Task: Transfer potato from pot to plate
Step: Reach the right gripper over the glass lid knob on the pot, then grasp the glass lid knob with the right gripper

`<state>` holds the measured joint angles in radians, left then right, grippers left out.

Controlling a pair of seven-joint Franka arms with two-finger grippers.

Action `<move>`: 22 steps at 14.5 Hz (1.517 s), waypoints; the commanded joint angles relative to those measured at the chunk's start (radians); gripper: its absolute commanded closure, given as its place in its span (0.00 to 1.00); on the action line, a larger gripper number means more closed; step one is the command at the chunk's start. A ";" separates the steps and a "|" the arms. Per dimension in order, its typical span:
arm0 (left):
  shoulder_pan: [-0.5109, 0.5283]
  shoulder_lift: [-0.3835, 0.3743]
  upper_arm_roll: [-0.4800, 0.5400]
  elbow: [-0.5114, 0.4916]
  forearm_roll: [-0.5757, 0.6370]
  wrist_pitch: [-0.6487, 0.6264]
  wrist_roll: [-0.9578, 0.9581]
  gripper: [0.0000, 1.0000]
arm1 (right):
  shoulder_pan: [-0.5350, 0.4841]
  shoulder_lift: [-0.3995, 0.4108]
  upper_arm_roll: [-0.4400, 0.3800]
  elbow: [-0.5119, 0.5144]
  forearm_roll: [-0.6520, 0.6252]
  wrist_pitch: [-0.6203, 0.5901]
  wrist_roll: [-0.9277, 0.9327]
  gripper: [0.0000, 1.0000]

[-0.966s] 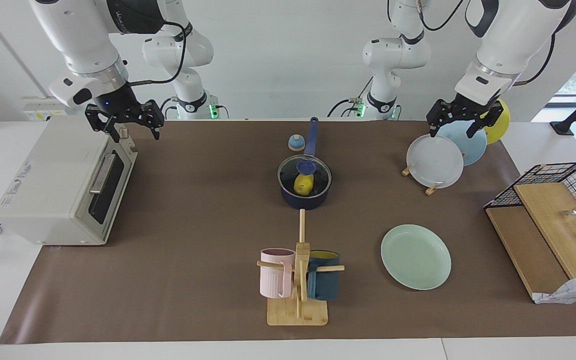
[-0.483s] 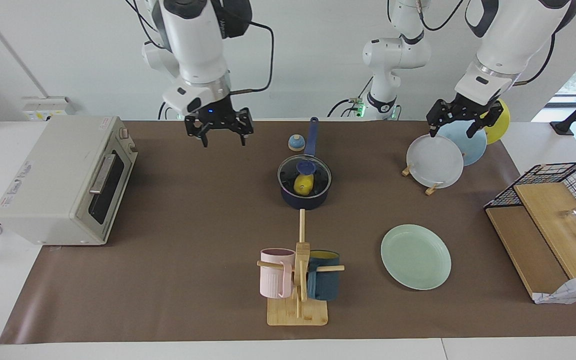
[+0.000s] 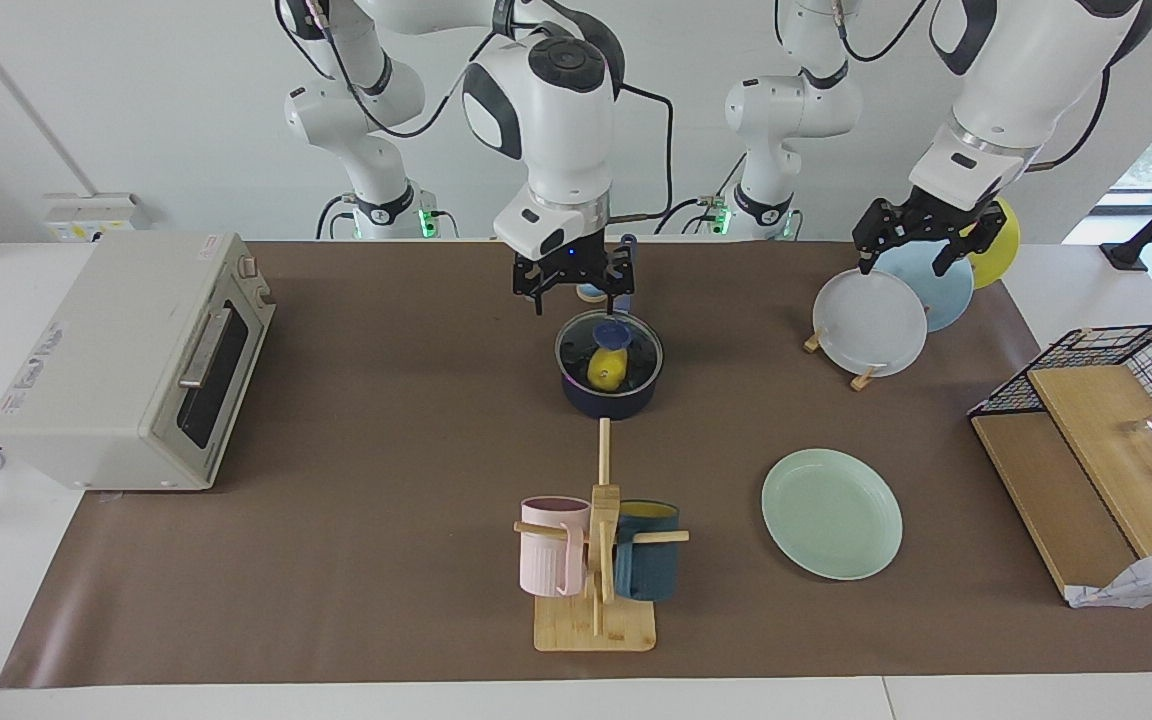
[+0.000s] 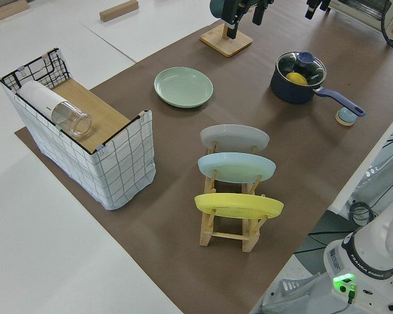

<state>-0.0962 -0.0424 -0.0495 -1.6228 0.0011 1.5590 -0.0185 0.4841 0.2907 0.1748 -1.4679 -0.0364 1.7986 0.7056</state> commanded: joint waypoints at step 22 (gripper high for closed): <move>-0.005 -0.047 -0.015 -0.074 -0.016 0.022 0.000 0.00 | 0.117 0.048 0.002 -0.218 -0.109 0.225 0.032 0.16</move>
<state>-0.0987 -0.0471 -0.0661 -1.6419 -0.0009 1.5590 -0.0189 0.6007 0.3549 0.1739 -1.6569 -0.1195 2.0024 0.7172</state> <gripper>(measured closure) 0.000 0.101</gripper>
